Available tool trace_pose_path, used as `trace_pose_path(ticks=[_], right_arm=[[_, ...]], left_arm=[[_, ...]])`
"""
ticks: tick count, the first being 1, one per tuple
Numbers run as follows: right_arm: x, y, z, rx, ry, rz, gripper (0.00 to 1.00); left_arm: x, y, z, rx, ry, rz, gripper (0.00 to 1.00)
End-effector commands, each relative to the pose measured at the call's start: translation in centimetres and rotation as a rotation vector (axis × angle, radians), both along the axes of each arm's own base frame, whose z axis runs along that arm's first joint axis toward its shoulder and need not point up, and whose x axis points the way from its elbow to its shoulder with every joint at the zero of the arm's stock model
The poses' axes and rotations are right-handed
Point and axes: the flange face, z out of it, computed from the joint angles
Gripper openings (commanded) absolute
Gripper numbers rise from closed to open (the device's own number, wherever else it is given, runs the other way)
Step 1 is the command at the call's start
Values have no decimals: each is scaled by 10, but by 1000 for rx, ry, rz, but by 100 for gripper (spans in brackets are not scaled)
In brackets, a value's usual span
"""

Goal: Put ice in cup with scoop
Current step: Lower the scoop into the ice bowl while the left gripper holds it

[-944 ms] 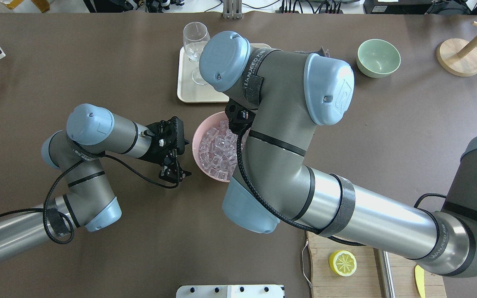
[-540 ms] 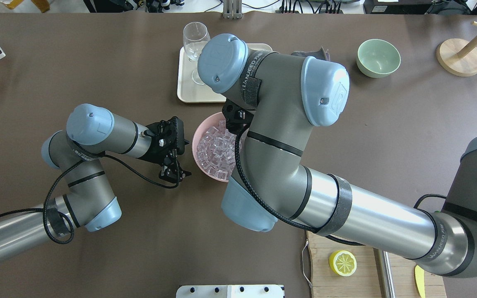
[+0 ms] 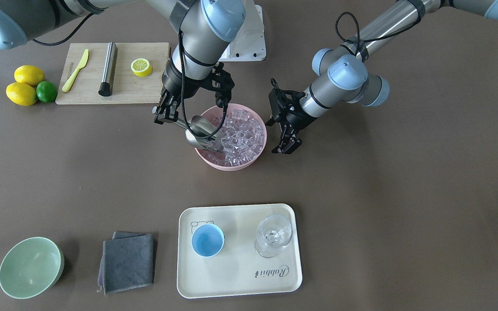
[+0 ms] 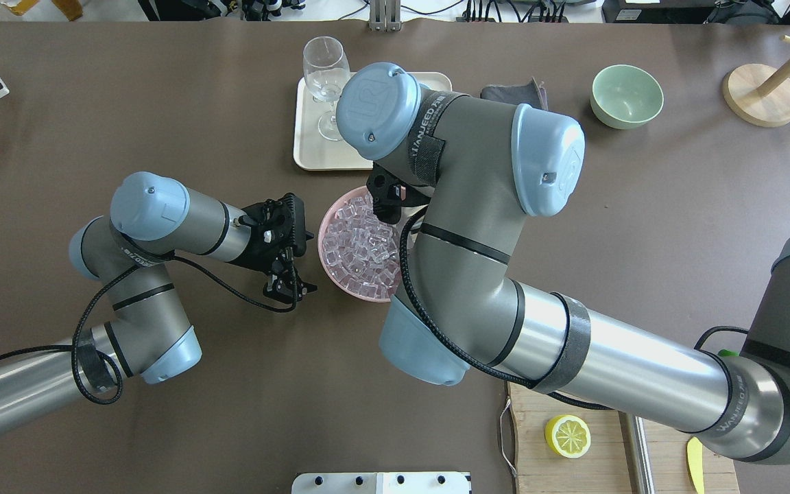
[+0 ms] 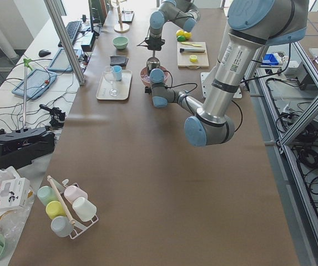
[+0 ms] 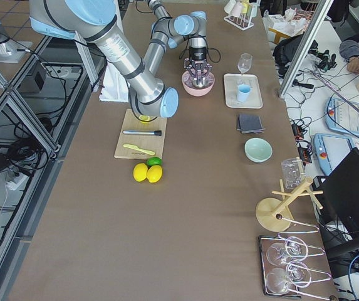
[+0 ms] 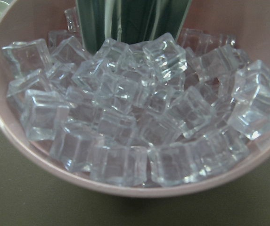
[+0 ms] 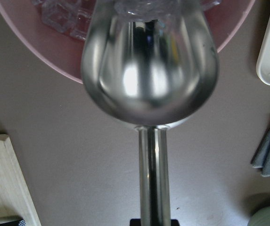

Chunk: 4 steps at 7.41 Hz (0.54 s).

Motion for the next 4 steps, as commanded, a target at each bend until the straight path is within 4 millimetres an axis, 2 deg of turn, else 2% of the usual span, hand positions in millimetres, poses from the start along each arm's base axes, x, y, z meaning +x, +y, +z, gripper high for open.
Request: trace_pose_path(ticks=[1,3,4], right_arm=[[-3,1,10,24,-56,-4,0],[7,7,13,41,-96,-6,0],[9,9,26,60,-131,-5,0]], left_arm=[[0,0,0,1,0,-1,99],[0,0,1,0,-1,-1,99],[0,0,1,-1,-1,0,99]])
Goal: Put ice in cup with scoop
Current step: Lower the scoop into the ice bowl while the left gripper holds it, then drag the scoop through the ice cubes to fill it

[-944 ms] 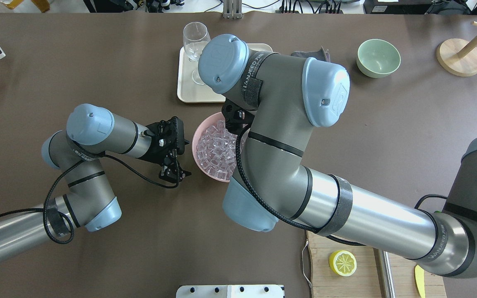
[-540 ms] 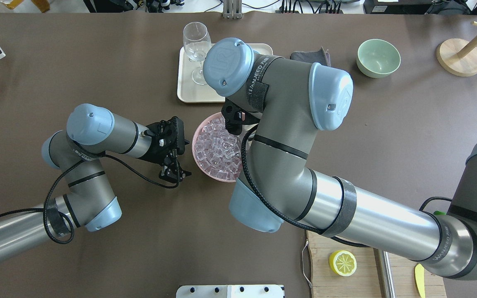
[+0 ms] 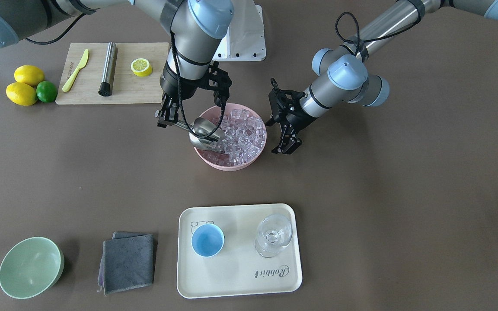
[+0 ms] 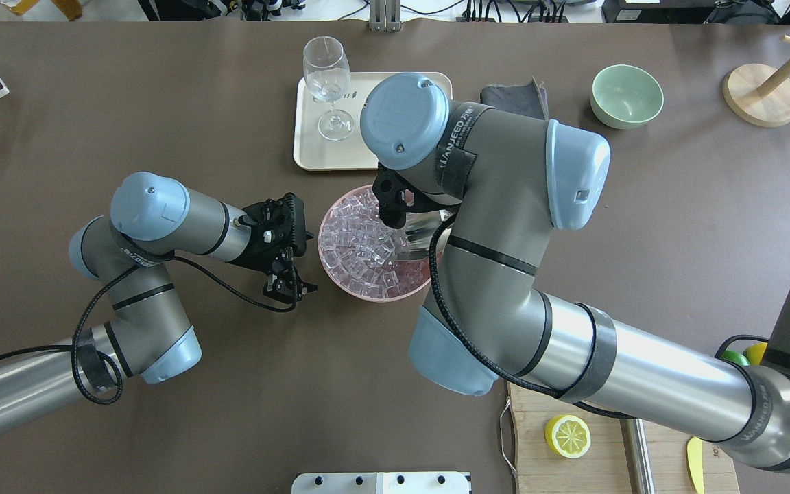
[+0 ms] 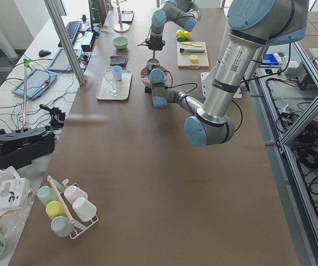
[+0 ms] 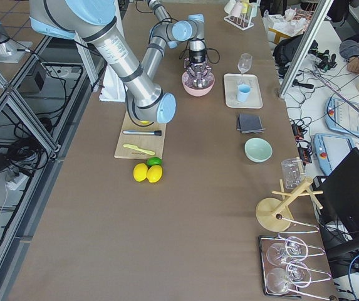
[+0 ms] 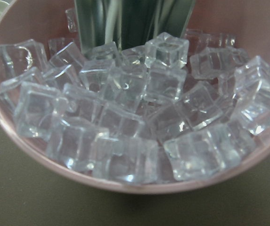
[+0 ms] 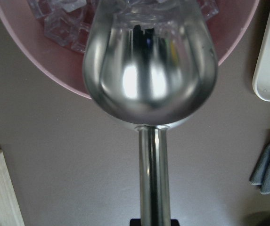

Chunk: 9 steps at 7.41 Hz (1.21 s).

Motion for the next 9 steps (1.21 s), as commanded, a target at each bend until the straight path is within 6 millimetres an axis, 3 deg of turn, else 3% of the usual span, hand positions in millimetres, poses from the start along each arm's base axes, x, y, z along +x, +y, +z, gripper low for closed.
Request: trace_pose_path(ticks=[1,7,9], right_arm=[[5,6,26,24,-85,-5,0],[-12,10,40,47,-149,2,0],[-14,10,54,64,-206,-6,0]], left_arm=[[0,0,1,0,-1,0,99],[0,0,0,0,1,1,99],[0,0,0,0,1,1,99]])
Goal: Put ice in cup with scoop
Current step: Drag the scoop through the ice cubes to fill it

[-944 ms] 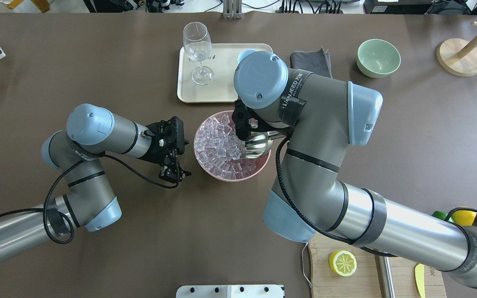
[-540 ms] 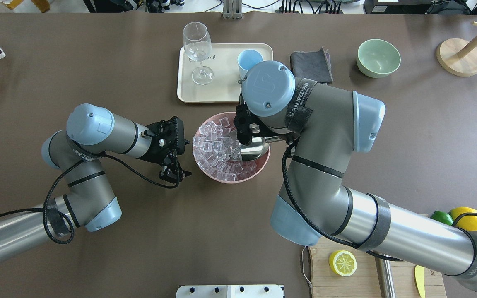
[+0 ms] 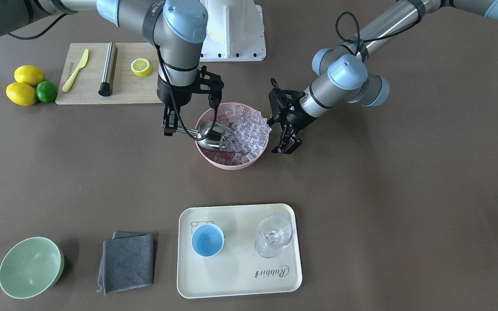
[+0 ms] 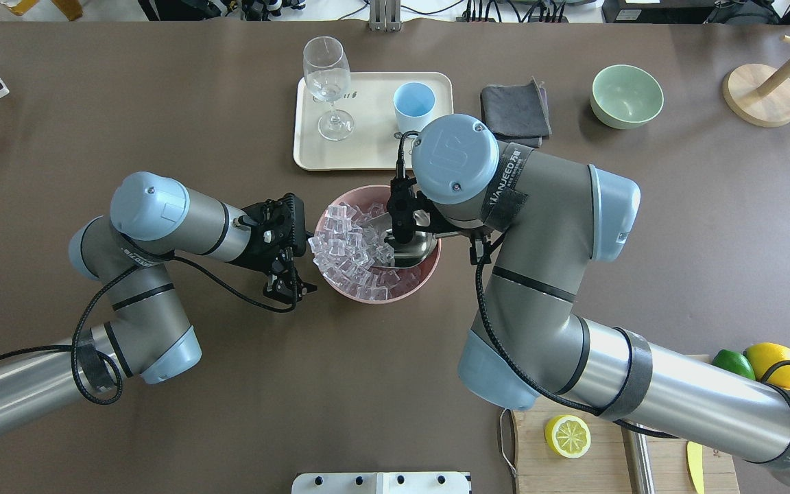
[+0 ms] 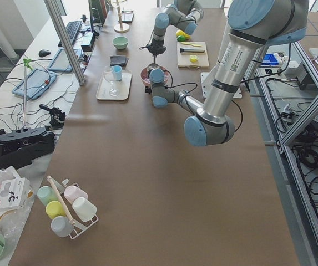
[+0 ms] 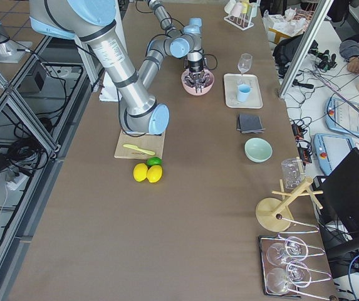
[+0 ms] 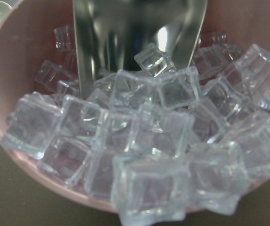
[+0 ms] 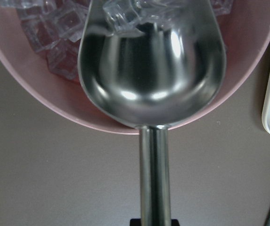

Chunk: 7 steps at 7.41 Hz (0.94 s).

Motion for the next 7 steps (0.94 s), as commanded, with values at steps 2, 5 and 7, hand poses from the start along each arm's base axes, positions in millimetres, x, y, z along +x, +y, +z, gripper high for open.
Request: trace_pose_path(ticks=[2,5,7], right_arm=[[-4,3,30,9,-102,-12,0],[-10,2,47,16,-154,-24,0],[-14,2,54,9,-176,-36,0]], left_arm=[[0,0,-1,1,1,0,99],[0,0,0,0,0,0,99],[0,0,0,0,0,0,99]])
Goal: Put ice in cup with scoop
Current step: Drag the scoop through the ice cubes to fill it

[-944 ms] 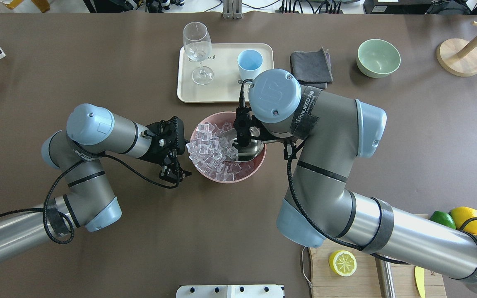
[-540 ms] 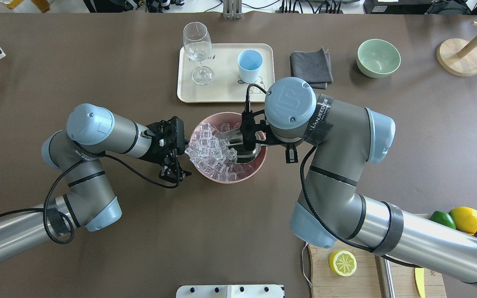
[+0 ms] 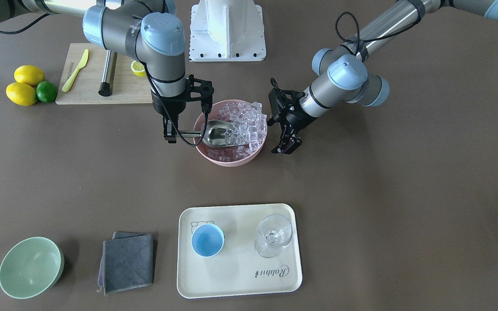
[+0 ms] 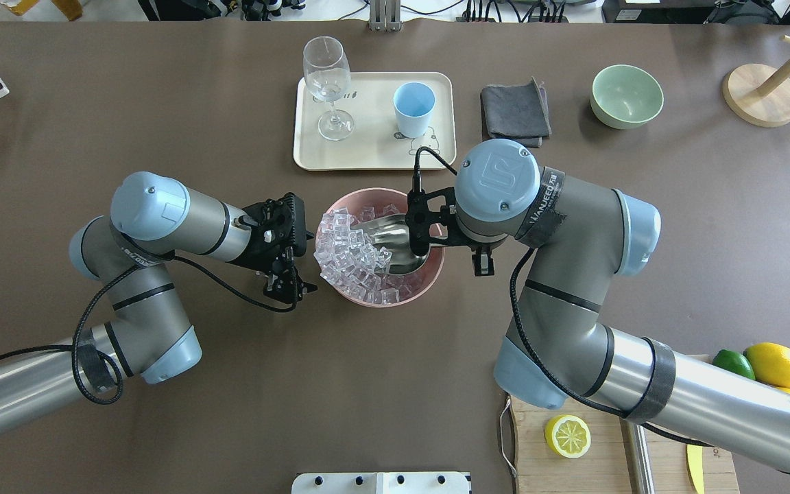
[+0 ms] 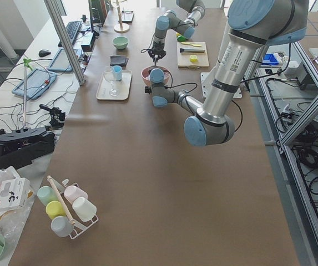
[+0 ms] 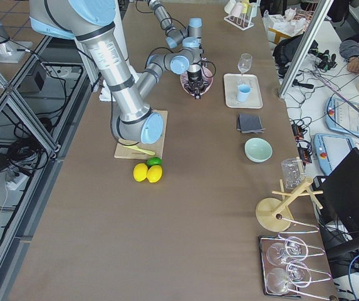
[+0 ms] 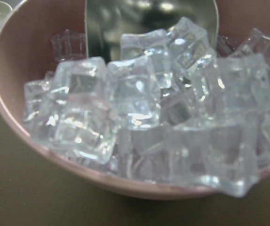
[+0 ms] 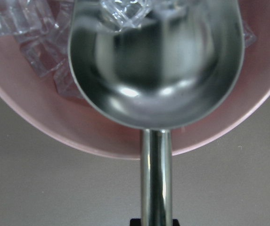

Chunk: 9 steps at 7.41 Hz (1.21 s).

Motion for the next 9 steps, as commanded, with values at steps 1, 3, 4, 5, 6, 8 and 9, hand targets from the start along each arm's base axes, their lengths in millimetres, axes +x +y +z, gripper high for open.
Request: trace_pose_path(ticks=[1,3,4,5,6,8,9], right_arm=[[-12,-2,17,-15,-43,-28,0],[-15,0,18,-51,-65,-58,0],[-14,2,18,-66,-75,-75,0],[-13,5,15,-92,-91,-101,0],[-10,6,11,-97,-98,-105,0],[21,0,-6,-147,-110,-100,0],[34,-2,-11,-149,-112,-92,0]], left_arm=[[0,0,0,0,0,1,99],[0,0,0,0,0,1,99],[0,0,0,0,0,-1,99],[0,0,0,0,0,1,99],[0,0,0,0,0,-1,99],[0,0,0,-1,0,-1,99],[0,0,0,0,0,-1,99]])
